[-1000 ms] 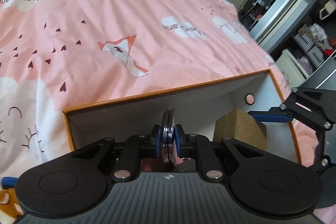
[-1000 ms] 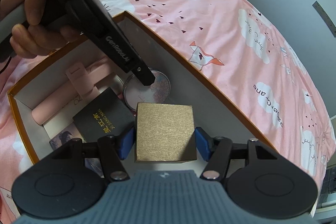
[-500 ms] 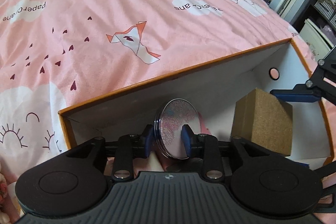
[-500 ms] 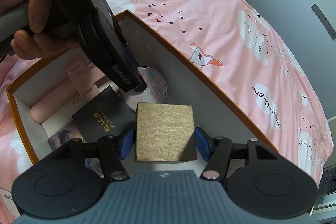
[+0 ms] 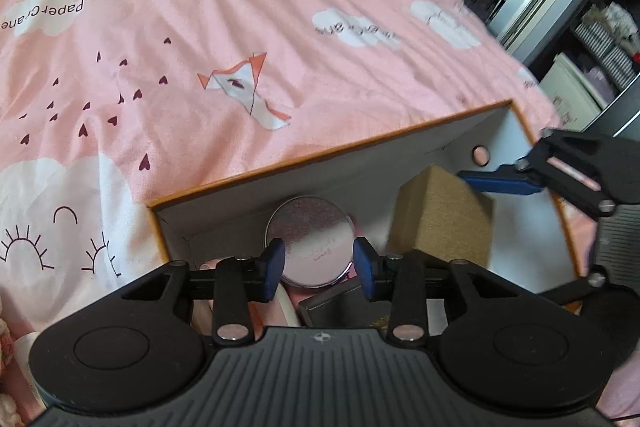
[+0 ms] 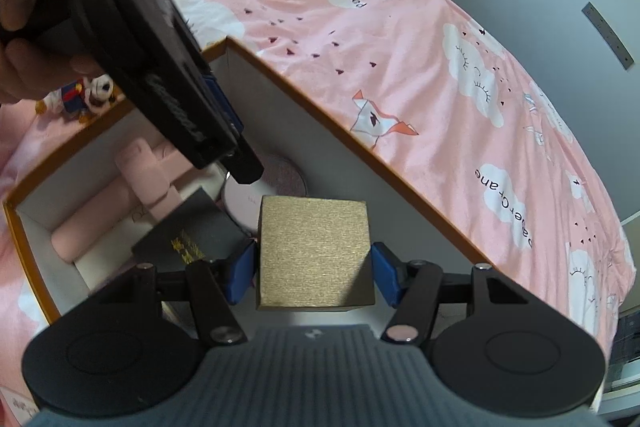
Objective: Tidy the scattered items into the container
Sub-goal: 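Lower the mirror into the shoebox and open the left gripper while right lowers the tan box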
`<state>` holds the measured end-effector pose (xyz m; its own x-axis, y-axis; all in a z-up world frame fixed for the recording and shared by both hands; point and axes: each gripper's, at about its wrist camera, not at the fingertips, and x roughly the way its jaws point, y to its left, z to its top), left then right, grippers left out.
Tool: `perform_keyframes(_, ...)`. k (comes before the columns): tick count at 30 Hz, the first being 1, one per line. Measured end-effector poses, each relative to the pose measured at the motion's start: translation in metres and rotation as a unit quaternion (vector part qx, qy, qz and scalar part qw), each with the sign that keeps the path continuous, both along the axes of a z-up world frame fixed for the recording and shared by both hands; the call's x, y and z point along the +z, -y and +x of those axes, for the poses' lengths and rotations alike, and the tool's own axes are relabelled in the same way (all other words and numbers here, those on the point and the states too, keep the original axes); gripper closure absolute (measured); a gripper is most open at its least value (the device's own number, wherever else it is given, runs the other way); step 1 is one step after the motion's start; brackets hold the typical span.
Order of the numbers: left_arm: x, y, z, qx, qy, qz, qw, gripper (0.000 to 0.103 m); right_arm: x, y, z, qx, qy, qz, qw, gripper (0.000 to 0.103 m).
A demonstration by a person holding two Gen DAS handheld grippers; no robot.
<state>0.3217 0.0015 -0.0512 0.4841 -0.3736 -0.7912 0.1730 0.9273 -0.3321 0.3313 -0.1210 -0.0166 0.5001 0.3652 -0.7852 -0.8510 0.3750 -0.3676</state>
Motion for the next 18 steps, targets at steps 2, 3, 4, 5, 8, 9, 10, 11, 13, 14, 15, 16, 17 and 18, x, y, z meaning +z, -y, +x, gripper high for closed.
perform_keyframes(2, 0.007, -0.005, -0.004, 0.006, 0.011, 0.001, 0.9999, 0.06, 0.001, -0.003, 0.003, -0.014, -0.008, 0.014, 1.0, 0.039)
perform_keyframes(3, 0.009, -0.008, -0.006, 0.009, 0.017, 0.008, 0.9998, 0.06, 0.001, -0.005, 0.006, -0.021, -0.011, 0.021, 1.0, 0.039)
perform_keyframes(4, 0.012, -0.01, -0.008, 0.011, 0.023, 0.016, 0.9996, 0.06, 0.001, -0.008, 0.009, -0.028, -0.014, 0.027, 0.999, 0.039)
perform_keyframes(5, 0.014, -0.012, -0.011, 0.013, 0.029, 0.024, 0.9992, 0.06, 0.0, -0.011, 0.011, -0.034, -0.018, 0.034, 0.999, 0.039)
perform_keyframes(8, 0.019, -0.019, -0.018, 0.024, 0.043, 0.049, 0.9976, 0.06, -0.003, -0.021, 0.017, -0.055, -0.034, 0.053, 0.997, 0.039)
perform_keyframes(9, 0.02, -0.022, -0.019, 0.029, 0.047, 0.053, 0.997, 0.06, -0.004, -0.025, 0.019, -0.063, -0.043, 0.059, 0.995, 0.039)
perform_keyframes(10, 0.021, -0.025, -0.021, 0.033, 0.051, 0.054, 0.9967, 0.06, -0.007, -0.029, 0.02, -0.072, -0.051, 0.064, 0.994, 0.039)
perform_keyframes(11, 0.021, -0.028, -0.023, 0.035, 0.054, 0.051, 0.9966, 0.062, -0.01, -0.032, 0.02, -0.081, -0.053, 0.066, 0.993, 0.039)
perform_keyframes(13, 0.022, -0.035, -0.026, 0.037, 0.057, 0.037, 0.997, 0.062, -0.015, -0.038, 0.018, -0.107, -0.053, 0.07, 0.99, 0.039)
perform_keyframes(14, 0.023, -0.036, -0.029, 0.039, 0.06, 0.034, 0.9969, 0.062, -0.018, -0.041, 0.018, -0.123, -0.055, 0.075, 0.988, 0.039)
perform_keyframes(15, 0.024, -0.038, -0.032, 0.043, 0.064, 0.035, 0.9964, 0.062, -0.019, -0.042, 0.016, -0.142, -0.057, 0.08, 0.985, 0.039)
perform_keyframes(16, 0.024, -0.039, -0.034, 0.046, 0.068, 0.039, 0.9959, 0.062, -0.021, -0.044, 0.016, -0.16, -0.058, 0.086, 0.982, 0.039)
perform_keyframes(17, 0.025, -0.041, -0.037, 0.051, 0.072, 0.042, 0.9952, 0.062, -0.021, -0.045, 0.017, -0.176, -0.063, 0.093, 0.978, 0.039)
perform_keyframes(18, 0.025, -0.043, -0.039, 0.055, 0.075, 0.043, 0.9948, 0.062, -0.021, -0.047, 0.018, -0.192, -0.066, 0.102, 0.974, 0.039)
